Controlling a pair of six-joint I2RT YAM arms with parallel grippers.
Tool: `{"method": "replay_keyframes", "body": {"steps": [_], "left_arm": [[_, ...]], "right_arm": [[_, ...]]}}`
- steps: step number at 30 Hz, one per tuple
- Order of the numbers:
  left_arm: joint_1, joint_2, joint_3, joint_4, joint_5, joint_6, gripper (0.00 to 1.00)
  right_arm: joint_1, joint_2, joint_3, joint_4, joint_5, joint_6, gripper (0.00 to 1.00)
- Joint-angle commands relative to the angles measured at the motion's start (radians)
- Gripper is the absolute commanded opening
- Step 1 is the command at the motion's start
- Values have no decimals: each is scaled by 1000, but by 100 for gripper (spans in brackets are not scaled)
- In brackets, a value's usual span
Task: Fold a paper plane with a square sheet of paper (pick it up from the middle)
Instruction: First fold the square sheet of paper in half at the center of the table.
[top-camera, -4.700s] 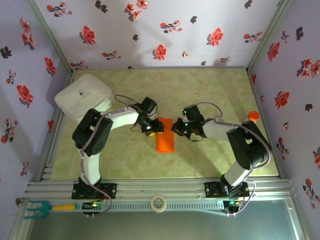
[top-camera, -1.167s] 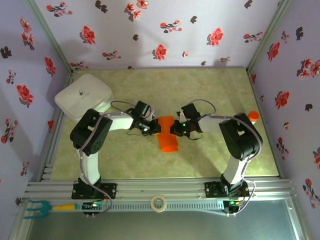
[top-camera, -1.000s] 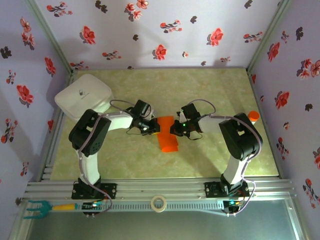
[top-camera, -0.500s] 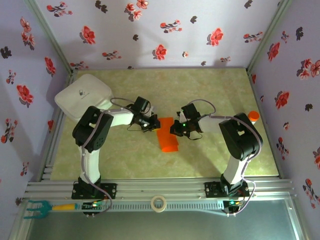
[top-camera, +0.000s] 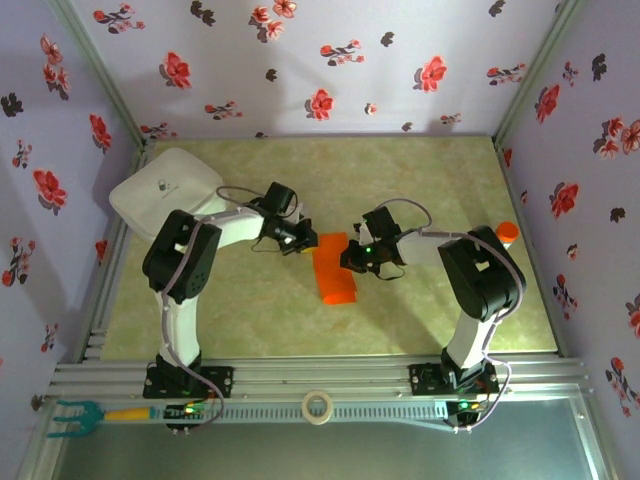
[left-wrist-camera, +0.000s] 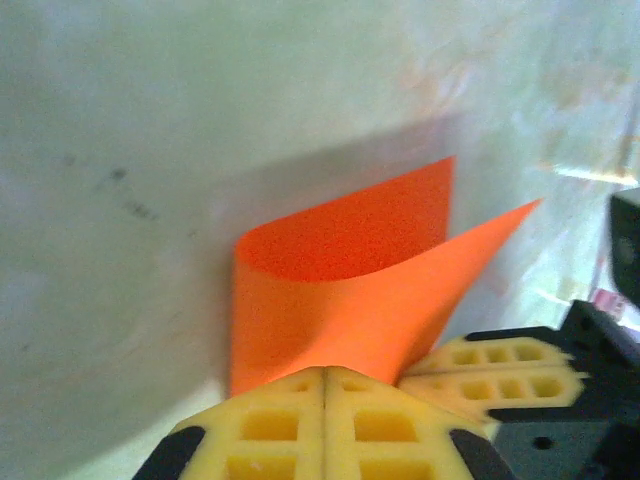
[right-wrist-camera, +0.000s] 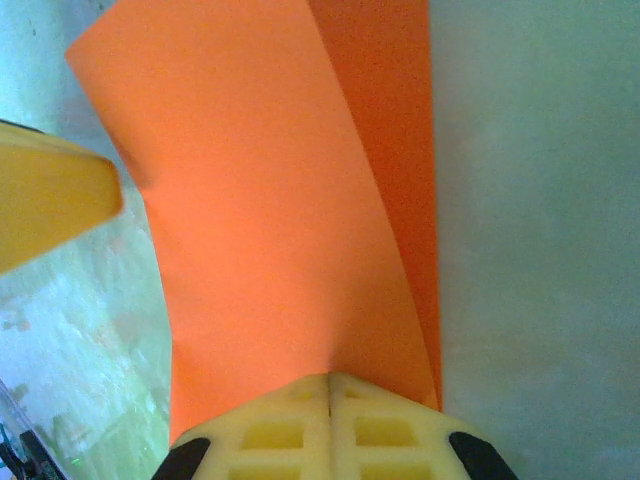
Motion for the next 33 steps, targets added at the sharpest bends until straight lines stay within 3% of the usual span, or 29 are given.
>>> {"method": "replay_keyframes", "body": {"steps": [1, 7, 16, 26, 33], "left_arm": [[4, 7, 41, -29, 49, 18, 0], [8, 85, 58, -9, 60, 9, 0], [26, 106, 59, -85, -63, 56, 0], [25, 56, 96, -5, 95, 38, 0], [26, 104, 93, 13, 123, 54, 0]], "right_arm": [[-11, 47, -52, -163, 129, -3, 0], [-11, 46, -54, -164, 131, 0, 0], [-12, 32, -62, -171, 137, -5, 0], [-14, 35, -60, -173, 138, -7, 0], [-14, 32, -70, -162, 142, 1, 0]]}}
